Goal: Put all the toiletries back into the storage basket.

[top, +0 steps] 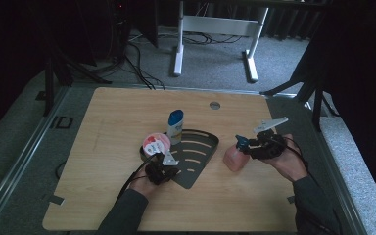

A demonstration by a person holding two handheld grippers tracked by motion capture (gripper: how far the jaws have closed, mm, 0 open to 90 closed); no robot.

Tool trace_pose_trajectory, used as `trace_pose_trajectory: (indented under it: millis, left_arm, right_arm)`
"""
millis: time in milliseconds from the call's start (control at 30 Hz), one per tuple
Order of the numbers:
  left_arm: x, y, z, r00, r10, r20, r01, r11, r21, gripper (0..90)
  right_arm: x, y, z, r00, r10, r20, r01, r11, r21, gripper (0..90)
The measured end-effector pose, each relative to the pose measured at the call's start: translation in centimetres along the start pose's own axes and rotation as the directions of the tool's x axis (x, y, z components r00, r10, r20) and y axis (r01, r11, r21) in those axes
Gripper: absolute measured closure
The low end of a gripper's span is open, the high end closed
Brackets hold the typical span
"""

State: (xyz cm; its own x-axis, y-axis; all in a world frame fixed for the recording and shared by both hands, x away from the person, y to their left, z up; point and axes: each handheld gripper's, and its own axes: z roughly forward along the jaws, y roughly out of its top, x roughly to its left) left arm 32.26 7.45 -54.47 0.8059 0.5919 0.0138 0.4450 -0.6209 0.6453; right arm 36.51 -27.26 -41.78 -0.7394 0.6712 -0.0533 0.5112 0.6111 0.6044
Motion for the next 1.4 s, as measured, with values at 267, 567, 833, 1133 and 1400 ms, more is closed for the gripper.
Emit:
trace_pose_trajectory:
  millis: [267,567,833,1133,1400]
  left_arm:
    - [0.0,0.0,0.0,1.0000,0.001,0.001,-0.001,1.0000,-0.002,90.0]
    - [0.0,0.0,0.0,1.0000,0.001,0.002,-0.001,1.0000,-0.003,90.0]
    - [0.0,0.0,0.0,1.0000,0.007,0.003,-0.007,1.0000,-0.003,90.0]
    - [0.0,0.0,0.0,1.0000,0.008,0.004,-0.008,1.0000,-0.004,90.0]
    - [0.0,-0.1,0.0,1.0000,0.008,0.004,-0.008,0.9999,-0.007,90.0]
  right_arm:
    - [-0.1,0.9,0.3,1.0000,-0.004,-0.002,0.004,1.000,0.016,53.5]
    - [-0.3,1.7,0.5,0.9999,-0.011,-0.010,0.012,0.998,0.056,53.2]
    - [-0.4,2.4,1.0,0.9998,-0.014,-0.013,0.015,0.996,0.083,52.8]
    - [-0.4,3.1,1.3,0.9997,-0.019,-0.015,0.020,0.993,0.117,52.7]
    - [-0.5,3.5,1.8,0.9995,-0.022,-0.022,0.025,0.988,0.152,52.6]
